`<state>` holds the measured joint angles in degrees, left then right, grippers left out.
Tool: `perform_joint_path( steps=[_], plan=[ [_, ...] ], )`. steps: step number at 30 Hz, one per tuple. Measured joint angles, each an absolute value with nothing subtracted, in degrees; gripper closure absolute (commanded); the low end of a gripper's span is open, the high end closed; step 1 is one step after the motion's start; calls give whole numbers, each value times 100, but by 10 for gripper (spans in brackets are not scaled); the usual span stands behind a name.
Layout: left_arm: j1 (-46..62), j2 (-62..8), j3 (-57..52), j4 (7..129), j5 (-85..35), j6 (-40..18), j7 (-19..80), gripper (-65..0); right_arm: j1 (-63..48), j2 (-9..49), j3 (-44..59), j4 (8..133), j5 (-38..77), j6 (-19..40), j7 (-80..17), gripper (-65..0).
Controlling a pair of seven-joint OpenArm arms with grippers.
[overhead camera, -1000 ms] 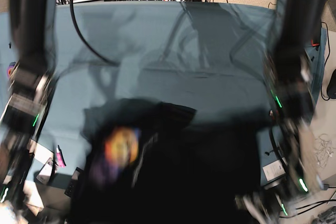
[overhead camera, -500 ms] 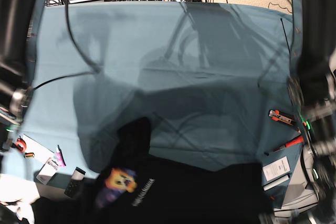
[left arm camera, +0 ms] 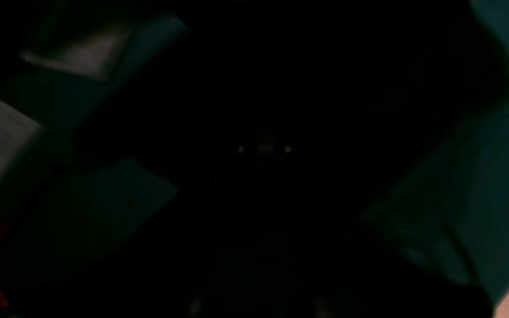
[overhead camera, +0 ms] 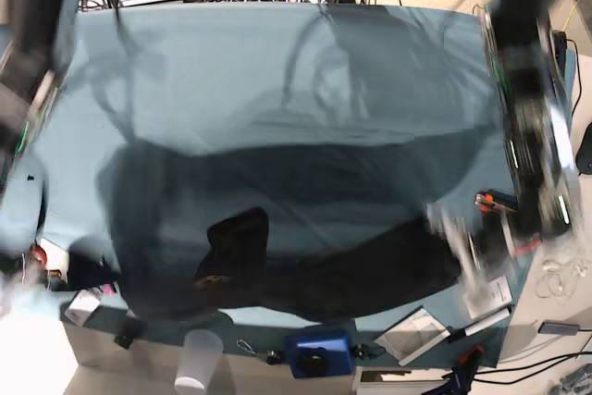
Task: Layout the t-shirt on the table in an organized manner, then fold the t-shirt properly
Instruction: 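Lift the shirt with both grippers and fling it flat across the table, then release the shirt and raise both grippers away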
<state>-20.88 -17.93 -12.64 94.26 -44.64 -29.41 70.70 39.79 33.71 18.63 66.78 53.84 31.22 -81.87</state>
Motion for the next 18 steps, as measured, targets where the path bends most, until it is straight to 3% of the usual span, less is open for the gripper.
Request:
perform_joint_path(
  steps=[8, 18],
  plan=[
    [-674, -1793, -1260, 10031, -4449, -2939, 7052, 0, 1096, 3280, 3570, 8661, 5669, 3159, -8228, 0],
    [950, -1240, -2110, 11290, -4447, -2958, 7052, 0, -829, 3312, 4829, 9627, 6097, 3378, -8134, 0]
  ],
)
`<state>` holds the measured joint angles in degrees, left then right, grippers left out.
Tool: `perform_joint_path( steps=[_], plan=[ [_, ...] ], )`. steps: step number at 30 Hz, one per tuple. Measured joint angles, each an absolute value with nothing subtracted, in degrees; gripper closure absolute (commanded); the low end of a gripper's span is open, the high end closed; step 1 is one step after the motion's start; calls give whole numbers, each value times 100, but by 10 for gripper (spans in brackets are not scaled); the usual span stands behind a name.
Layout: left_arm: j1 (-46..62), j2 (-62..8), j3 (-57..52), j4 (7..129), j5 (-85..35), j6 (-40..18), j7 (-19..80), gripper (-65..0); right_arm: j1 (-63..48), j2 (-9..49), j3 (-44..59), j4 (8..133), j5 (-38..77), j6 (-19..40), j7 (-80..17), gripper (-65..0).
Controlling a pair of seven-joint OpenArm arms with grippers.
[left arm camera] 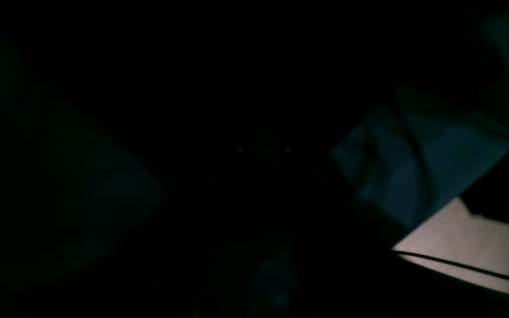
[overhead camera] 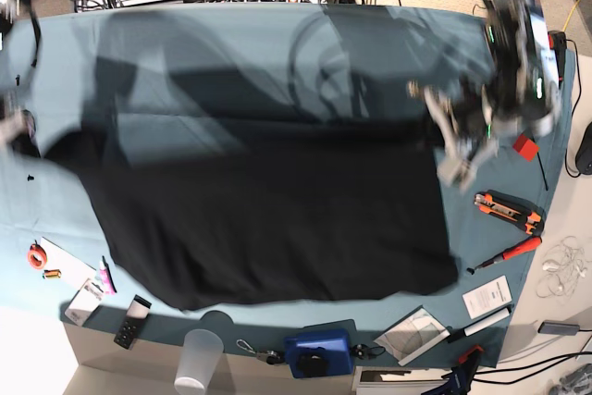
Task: Layout the t-shirt on the table in an organized manner, then fold the t-shirt properly
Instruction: 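Release the shirt and raise both grippers away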
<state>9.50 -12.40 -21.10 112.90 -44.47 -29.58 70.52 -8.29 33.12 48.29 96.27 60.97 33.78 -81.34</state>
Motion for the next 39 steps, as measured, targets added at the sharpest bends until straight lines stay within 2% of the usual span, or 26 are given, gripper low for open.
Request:
perform_joint_path(
  steps=[6, 10, 17, 26, 35, 39],
  plan=[
    [1505, -1273, -2877, 11330, -4445, -3159, 7065, 0, -1562, 3011, 4834, 9640, 6541, 3750, -8114, 0],
    [1931, -1273, -3323, 11330, -4871, -3288, 7059, 0, -1953, 2683, 4831, 9642, 6761, 3951, -8090, 0],
    [2783, -1271, -3892, 11330, -5065, -3573, 6722, 0, -2731, 2373, 4834, 9950, 6847, 3990, -8117, 0],
    [3046, -1271, -3913, 11330, -5065, -3590, 6681, 0, -3015, 2023, 5323, 11194, 6989, 3992, -8106, 0],
    [3046, -1271, -3913, 11330, -5065, -3590, 6681, 0, -3015, 2012, 5448, 11325, 6956, 3994, -8088, 0],
    [3046, -1271, -3913, 11330, -5065, -3590, 6681, 0, -3017, 2012, 5448, 11325, 6980, 3994, -8097, -170]
  ],
)
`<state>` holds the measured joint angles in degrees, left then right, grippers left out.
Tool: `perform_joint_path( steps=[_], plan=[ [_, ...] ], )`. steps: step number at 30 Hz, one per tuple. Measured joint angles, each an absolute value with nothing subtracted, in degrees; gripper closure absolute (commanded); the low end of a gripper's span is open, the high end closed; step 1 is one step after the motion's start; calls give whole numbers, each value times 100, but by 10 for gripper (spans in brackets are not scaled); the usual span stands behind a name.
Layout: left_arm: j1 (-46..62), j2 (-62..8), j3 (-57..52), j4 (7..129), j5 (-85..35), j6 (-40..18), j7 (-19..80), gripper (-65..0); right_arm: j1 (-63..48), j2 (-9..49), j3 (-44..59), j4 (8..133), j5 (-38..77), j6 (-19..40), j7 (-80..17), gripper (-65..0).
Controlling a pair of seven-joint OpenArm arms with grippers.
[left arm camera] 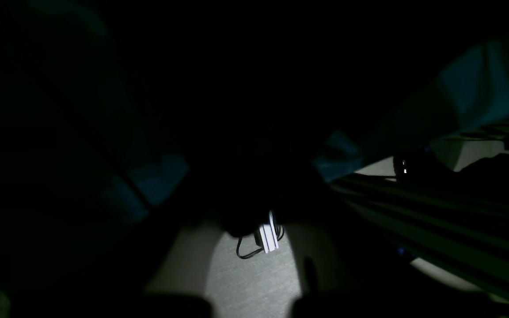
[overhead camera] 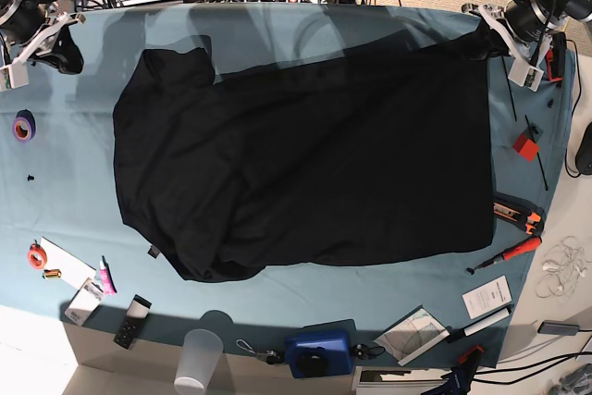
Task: Layout the t-shirt on the table in an organized manner, then fold the t-shirt properly
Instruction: 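Release the shirt and raise both grippers away, then lower the right gripper onto the shirt corner beside it and grasp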
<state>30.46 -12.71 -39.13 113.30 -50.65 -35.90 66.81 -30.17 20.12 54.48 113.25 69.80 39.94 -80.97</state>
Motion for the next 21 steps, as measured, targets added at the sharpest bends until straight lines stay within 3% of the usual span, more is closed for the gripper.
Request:
perform_joint_path(
  steps=[6, 10, 17, 21],
  plan=[
    [3046, -1271, -3913, 11330, -4836, -3590, 6674, 0, -3017, 2012, 5343, 11327, 6788, 3994, -8095, -185],
    [3046, -1271, -3913, 11330, -4589, -3588, 6657, 0, -3017, 1896, 4759, 11325, 5979, 3994, -8088, -185],
    [3046, -1271, -3913, 11330, -4587, -3586, 6543, 0, -3015, 1625, 3540, 11321, 4834, 3990, -7273, -185],
    [3046, -1273, -3913, 11330, -4574, -3586, 6508, 0, -3020, 1601, 3009, 11314, 3369, 3277, -6722, -185]
  ],
)
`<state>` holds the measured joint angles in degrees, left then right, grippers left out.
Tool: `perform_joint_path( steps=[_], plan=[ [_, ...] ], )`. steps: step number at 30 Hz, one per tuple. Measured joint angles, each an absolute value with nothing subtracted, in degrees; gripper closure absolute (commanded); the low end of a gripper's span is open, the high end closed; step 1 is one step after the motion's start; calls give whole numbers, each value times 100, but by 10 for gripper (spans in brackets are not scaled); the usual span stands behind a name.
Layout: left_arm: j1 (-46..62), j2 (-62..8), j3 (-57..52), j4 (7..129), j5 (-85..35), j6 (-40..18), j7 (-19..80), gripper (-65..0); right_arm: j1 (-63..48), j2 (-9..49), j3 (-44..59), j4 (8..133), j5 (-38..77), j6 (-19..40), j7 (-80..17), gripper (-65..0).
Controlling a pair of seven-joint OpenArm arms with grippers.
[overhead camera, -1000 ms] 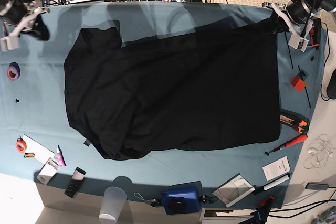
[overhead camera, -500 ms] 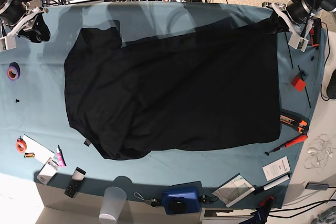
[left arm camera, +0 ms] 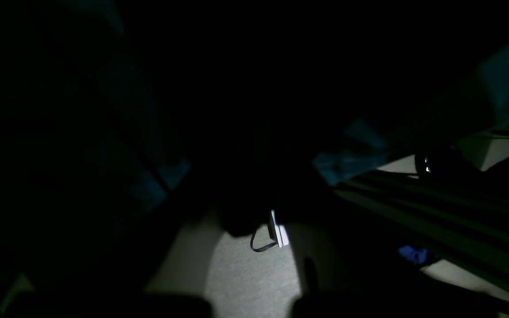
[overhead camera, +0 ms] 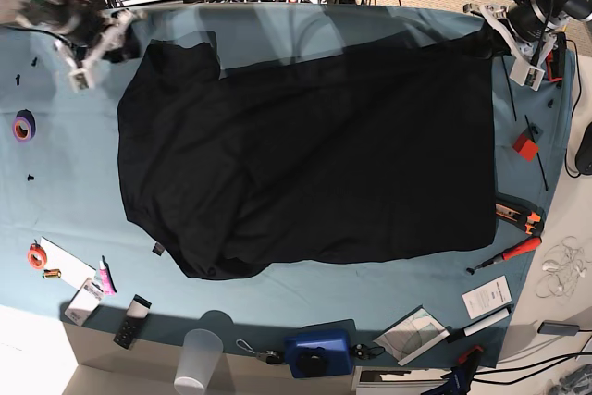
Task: Layout the t-shirt on the table in an organized manner, then fold the t-shirt properly
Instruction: 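Lower the right gripper onto the shirt corner beside it and grasp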
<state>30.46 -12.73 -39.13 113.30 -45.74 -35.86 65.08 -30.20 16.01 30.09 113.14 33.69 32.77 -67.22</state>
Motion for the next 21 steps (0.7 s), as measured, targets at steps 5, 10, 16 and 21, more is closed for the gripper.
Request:
perform_joint_path(
  steps=[5, 10, 16, 21],
  plan=[
    [3046, -1271, -3913, 11330, -4569, -3586, 6495, 0, -2985, 1601, 2434, 11314, 3124, 3107, -6530, -185],
    [3046, -1271, -3913, 11330, -4569, -3586, 6462, 0, -2794, 1603, 2008, 11314, 2781, 2836, -6440, -185],
    [3046, -1273, -3913, 11332, -4567, -3586, 6399, 0, -2683, 1621, 1457, 11316, 1957, 2438, -6294, -184],
    [3046, -1271, -3913, 11330, -4567, -3586, 6396, 0, -2665, 1634, 1149, 11371, 1669, 2359, -6429, 0]
  ],
)
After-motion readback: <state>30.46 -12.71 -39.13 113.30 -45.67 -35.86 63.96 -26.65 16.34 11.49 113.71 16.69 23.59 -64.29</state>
